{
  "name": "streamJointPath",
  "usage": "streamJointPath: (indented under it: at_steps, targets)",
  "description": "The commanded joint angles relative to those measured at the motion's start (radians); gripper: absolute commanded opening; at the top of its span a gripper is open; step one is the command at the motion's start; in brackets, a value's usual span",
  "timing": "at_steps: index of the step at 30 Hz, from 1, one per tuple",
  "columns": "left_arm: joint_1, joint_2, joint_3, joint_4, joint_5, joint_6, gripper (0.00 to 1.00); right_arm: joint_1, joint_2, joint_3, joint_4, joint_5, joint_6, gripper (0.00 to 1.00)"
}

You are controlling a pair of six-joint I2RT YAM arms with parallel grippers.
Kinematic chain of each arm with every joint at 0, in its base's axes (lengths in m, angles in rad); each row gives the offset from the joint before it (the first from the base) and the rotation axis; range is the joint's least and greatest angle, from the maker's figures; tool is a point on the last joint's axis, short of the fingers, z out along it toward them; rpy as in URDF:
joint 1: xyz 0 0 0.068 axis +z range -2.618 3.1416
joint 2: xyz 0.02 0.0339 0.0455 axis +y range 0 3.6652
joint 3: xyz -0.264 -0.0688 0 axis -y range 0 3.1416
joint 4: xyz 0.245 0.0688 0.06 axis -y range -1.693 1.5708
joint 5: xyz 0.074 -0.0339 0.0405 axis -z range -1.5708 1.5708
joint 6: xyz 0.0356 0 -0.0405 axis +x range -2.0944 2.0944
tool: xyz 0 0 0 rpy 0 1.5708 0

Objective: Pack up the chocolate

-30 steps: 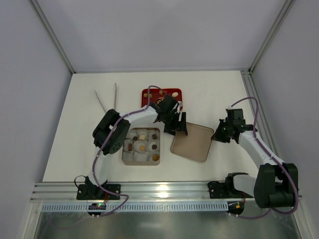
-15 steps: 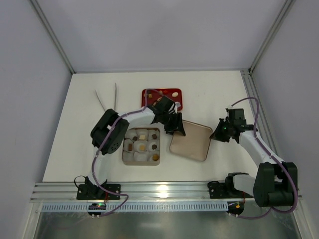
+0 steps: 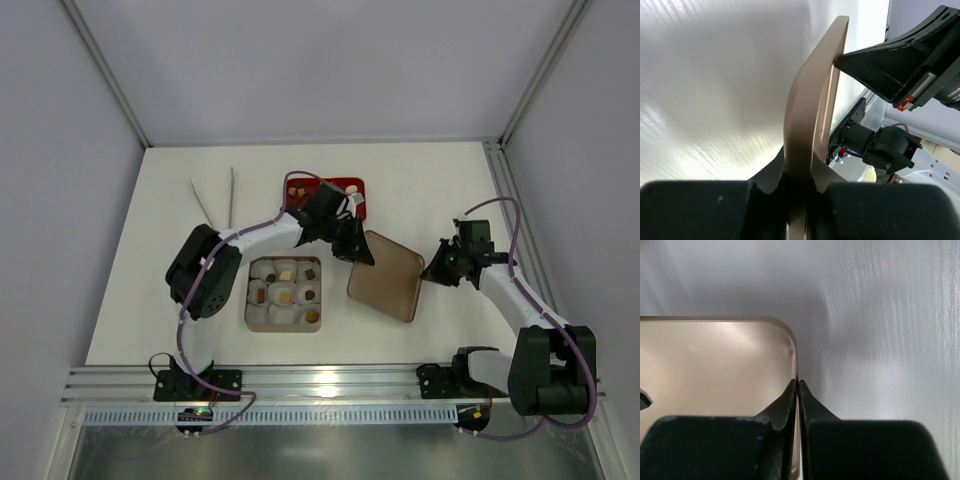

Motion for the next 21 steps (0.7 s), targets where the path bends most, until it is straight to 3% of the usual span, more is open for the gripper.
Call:
streamJointPath:
  at_steps: [1,3,4,8,11,17,21]
  targets:
    - [-0.001,-0.046,-0.019,0.036,0.025,-0.032,0.00,0.003,-0.048,0.001,0.049,-0.058,0.023,0.05]
    - [0.001,-0.057,-0.022,0.036,0.036,-0.038,0.00,0.006,-0.058,0.001,0.047,-0.039,0.023,0.14]
    - [0.005,-0.067,-0.023,0.033,0.038,-0.043,0.00,0.011,-0.062,0.001,0.046,-0.031,0.021,0.26]
    - [0.026,-0.097,-0.022,-0.005,0.045,-0.054,0.00,0.061,-0.114,0.010,0.030,0.041,0.009,0.56]
    - [0.046,-0.117,-0.025,-0.041,0.054,-0.061,0.00,0.129,-0.203,0.021,0.018,0.161,-0.008,0.69]
    - [0.126,-0.123,-0.023,-0.107,0.106,-0.086,0.00,0.363,-0.370,0.056,-0.006,0.362,-0.058,0.72]
    - [0.174,-0.118,-0.013,-0.145,0.139,-0.100,0.00,0.582,-0.459,0.087,-0.006,0.468,-0.138,0.72]
